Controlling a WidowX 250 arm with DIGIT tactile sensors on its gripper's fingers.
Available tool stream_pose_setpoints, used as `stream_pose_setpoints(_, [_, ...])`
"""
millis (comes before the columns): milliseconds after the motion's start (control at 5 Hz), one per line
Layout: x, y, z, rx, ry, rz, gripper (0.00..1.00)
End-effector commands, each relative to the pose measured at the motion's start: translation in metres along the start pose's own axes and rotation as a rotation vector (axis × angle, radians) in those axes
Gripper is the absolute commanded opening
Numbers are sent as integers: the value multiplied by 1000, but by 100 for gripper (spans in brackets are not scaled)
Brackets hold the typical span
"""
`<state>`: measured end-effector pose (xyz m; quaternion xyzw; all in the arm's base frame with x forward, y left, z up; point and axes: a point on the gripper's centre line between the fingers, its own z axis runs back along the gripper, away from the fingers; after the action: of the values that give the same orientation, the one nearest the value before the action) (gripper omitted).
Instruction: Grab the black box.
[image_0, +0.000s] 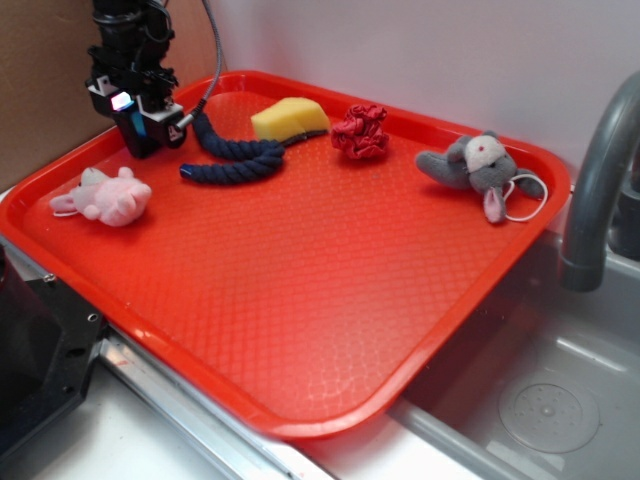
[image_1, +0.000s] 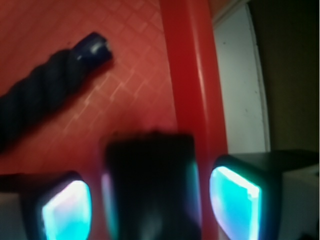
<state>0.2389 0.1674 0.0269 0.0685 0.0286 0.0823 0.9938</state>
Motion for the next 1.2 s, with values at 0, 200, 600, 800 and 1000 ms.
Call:
stream_pose_setpoints(0, [4, 2, 17, 3, -70, 8, 0])
stream_pose_setpoints(200, [-3, -2, 25, -12, -83, 12, 0])
stream_pose_setpoints(600, [-34, -33, 98, -74, -190, -7, 0])
stream_pose_setpoints(800, [-53, -64, 152, -125, -250, -76, 0])
stream_pose_setpoints(1000, [-42, -101, 207, -101, -245, -178, 0])
